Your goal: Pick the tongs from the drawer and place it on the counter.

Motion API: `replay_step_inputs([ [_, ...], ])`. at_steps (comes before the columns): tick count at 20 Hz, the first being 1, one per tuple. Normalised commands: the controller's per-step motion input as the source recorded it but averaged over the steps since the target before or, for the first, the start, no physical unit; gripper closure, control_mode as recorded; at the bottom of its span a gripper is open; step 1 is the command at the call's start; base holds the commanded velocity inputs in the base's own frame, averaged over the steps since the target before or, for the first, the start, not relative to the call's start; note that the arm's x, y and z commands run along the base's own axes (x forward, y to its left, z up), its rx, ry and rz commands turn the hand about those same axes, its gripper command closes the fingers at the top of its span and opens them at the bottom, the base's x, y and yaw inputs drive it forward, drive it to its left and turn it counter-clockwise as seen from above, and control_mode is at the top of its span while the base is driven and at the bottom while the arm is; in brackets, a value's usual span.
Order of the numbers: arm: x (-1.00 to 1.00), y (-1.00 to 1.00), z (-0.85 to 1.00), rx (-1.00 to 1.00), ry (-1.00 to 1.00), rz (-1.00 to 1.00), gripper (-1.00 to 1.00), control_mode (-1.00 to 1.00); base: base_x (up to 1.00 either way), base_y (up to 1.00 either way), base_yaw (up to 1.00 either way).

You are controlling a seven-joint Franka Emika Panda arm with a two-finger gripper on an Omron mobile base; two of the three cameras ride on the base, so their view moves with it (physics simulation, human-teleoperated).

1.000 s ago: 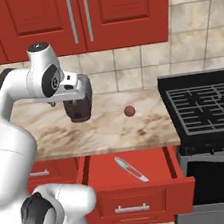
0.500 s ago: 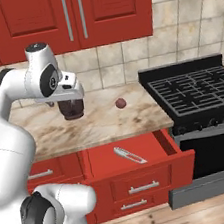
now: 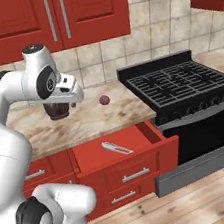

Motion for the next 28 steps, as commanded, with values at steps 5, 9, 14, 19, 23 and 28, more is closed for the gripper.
replay_step_inputs([
  [5, -0.26, -0.12, -0.20, 0.07, 0.02, -0.43, -1.00, -1.00, 0.00, 0.00, 0.00],
  [9, -0.01, -0.47, -0.32, 0.09, 0.16, -0.38, -1.00, -1.00, 0.00, 0.00, 0.00],
  [14, 0.00, -0.58, -0.49, 0.10, 0.25, -0.34, -1.00, -1.00, 0.00, 0.00, 0.00],
  [19, 0.02, -0.56, -0.77, 0.06, 0.31, -0.27, -1.00, -1.00, 0.00, 0.00, 0.00],
  [23, 0.00, -0.28, -0.99, 0.07, 0.16, -0.21, -1.00, -1.00, 0.00, 0.00, 0.00],
  [28, 0.04, 0.00, -1.00, 0.09, 0.00, -0.14, -1.00, -1.00, 0.00, 0.00, 0.00],
])
